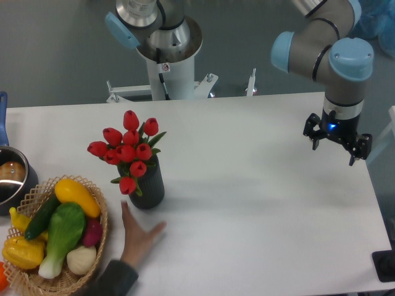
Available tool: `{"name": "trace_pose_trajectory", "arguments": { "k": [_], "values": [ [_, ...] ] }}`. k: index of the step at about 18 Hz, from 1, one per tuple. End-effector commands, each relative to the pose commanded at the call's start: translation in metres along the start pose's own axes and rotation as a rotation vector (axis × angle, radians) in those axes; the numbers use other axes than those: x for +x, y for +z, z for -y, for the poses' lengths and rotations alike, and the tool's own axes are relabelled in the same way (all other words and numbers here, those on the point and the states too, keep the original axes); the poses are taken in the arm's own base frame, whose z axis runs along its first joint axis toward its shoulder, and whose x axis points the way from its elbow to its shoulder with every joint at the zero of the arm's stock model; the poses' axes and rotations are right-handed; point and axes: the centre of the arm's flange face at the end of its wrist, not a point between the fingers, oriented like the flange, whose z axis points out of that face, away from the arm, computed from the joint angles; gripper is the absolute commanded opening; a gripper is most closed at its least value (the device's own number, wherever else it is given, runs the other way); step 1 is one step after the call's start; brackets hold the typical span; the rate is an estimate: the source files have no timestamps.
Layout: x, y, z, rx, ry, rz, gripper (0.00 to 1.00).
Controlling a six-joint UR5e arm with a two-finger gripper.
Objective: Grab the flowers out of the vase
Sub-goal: 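Move the open gripper toward the red tulips in the grey vase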
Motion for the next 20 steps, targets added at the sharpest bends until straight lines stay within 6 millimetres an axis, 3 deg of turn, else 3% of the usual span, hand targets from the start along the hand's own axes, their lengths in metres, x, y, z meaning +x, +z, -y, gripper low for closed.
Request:
{"name": "trace_pose_trajectory", "arguments": {
  "k": [6, 9, 11, 15, 18, 20],
  "values": [
    [0.005, 0.006, 0.003, 0.001, 0.007, -0.011, 1.0],
    [0.019, 0.023, 0.003, 0.022, 0.002, -0.047, 1.0],
    [0.042, 0.039, 0.006, 0.074, -0.012, -0.101, 1.0],
    [0.072, 0.017, 0.023, 0.237, -0.011, -0.115, 1.0],
    [0.108, -0.002, 0.068, 0.387, 0.033, -0.143, 1.0],
    [0.135, -0.013, 0.079, 0.394, 0.061, -0.15, 1.0]
  ]
}}
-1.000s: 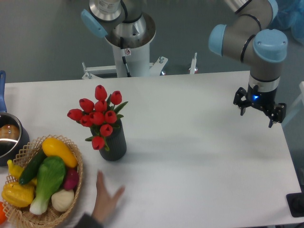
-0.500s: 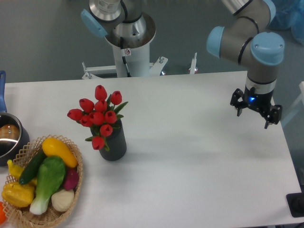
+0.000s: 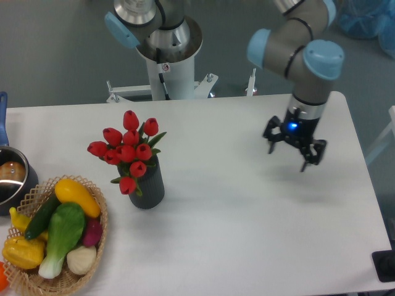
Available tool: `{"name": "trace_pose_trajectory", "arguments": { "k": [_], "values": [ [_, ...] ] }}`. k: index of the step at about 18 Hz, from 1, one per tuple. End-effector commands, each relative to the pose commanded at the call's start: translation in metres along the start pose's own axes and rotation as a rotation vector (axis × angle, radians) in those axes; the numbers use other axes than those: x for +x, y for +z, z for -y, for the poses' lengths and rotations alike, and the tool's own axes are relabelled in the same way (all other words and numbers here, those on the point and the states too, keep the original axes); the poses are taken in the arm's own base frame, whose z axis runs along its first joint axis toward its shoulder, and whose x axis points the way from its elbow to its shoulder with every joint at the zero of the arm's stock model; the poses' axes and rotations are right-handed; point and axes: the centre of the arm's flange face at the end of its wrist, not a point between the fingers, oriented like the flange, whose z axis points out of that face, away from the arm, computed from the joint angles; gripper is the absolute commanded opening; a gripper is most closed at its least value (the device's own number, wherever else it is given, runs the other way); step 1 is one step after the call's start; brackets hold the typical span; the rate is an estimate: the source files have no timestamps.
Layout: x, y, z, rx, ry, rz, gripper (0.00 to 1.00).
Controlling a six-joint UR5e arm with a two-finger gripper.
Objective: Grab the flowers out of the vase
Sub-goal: 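Move the open gripper toward the red tulips in the grey vase, then close the gripper around the tulip stems above the vase rim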
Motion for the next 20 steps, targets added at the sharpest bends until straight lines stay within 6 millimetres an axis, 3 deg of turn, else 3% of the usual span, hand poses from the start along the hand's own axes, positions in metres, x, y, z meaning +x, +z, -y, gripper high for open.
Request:
{"name": "trace_pose_trajectory", "arguments": {
  "k": [2, 5, 8, 12, 17, 20],
  "values": [
    [0.015, -0.006, 0.006, 0.026, 0.004, -0.004, 1.0],
    [0.039, 0.011, 0.028, 0.253, -0.028, -0.103, 1.0],
    [0.046, 0.012, 0.036, 0.392, -0.075, -0.166, 1.0],
    [0.054, -0.004, 0.054, 0.55, -0.111, -0.21, 1.0],
    [0.075, -0.03, 0.074, 0.571, -0.117, -0.244, 1.0],
    [0.087, -0.025, 0.089, 0.573, -0.087, -0.28, 1.0]
  ]
}}
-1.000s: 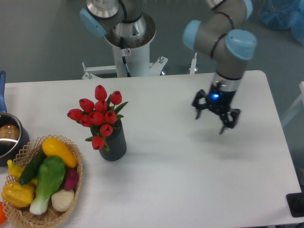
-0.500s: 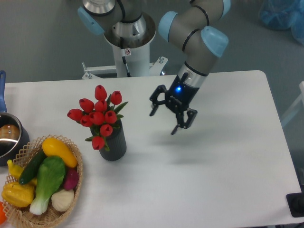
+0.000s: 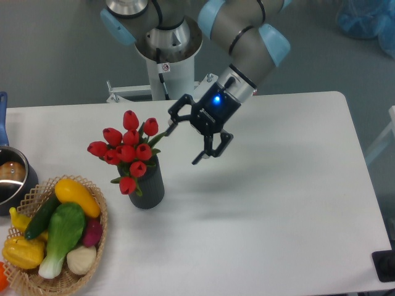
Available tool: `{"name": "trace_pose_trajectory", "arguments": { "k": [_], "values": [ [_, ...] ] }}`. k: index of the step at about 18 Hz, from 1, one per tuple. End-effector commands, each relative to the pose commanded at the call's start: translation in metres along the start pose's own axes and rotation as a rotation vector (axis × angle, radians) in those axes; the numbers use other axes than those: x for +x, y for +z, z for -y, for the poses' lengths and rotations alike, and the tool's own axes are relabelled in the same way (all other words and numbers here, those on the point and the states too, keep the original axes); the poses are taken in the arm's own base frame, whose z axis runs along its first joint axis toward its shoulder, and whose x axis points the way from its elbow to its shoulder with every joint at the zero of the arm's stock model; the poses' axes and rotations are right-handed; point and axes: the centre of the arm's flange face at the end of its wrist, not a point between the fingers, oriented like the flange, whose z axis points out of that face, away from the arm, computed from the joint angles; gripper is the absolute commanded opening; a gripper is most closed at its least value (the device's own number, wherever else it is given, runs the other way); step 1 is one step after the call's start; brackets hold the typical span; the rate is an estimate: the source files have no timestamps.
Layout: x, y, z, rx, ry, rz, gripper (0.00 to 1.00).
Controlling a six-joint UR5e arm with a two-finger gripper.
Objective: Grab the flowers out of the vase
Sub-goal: 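Close the gripper around the tulip stems above the vase rim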
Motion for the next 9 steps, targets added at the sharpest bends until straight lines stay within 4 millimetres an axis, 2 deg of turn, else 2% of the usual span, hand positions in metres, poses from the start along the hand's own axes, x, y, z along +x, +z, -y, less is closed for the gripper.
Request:
{"name": "trace_pose_trajectory", "arguments": {
  "k": [5, 9],
  "values": [
    [0.006, 0.013, 0.003, 0.004, 0.027, -0.029, 1.0],
    [0.005, 0.029, 0.02, 0.127, 0.051, -0.062, 0.99]
  ]
}}
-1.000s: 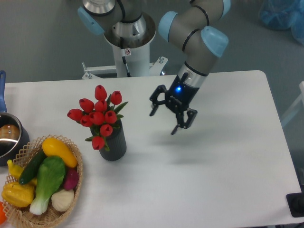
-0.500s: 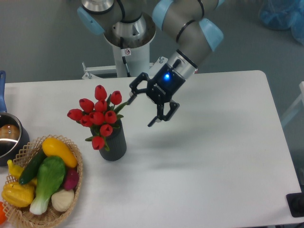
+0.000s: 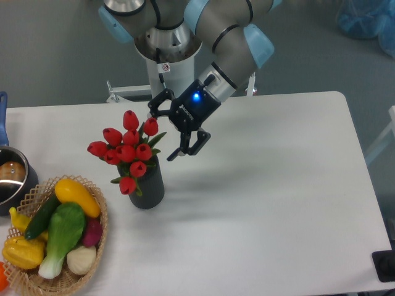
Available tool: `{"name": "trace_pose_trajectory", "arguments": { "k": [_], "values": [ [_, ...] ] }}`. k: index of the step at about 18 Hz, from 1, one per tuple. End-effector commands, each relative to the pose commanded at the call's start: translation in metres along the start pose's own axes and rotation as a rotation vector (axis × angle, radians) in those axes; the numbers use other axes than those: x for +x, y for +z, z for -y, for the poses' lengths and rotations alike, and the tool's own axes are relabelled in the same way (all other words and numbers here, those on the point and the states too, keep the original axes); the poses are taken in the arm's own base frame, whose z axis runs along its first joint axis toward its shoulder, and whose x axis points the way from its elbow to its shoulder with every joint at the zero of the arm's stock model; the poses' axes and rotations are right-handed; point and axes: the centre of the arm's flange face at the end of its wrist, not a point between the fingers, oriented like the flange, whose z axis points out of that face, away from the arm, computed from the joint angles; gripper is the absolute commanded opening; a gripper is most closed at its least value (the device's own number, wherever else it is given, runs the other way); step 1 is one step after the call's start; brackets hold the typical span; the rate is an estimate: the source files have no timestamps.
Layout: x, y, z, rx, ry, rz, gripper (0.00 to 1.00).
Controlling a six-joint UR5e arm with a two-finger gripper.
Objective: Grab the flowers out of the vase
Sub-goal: 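Close the gripper around the tulip stems above the vase rim, then lift the gripped tulips straight up out of the grey vase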
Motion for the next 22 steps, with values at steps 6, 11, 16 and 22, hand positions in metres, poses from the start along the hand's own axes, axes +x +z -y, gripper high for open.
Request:
{"name": "trace_pose_trajectory", "arguments": {
  "k": [6, 11, 16, 22],
  "values": [
    [-0.006, 0.003, -0.007, 0.03, 0.06, -0.005, 0.08],
    [-0.008, 0.0, -0.007, 0.031, 0.104, 0.002, 0.0],
    [-0.006, -0.003, -0.002, 0.041, 0.111, 0.009, 0.0],
    [-0.003, -0.026, 0.024, 0.171, 0.111, 0.056, 0.0]
  ]
}}
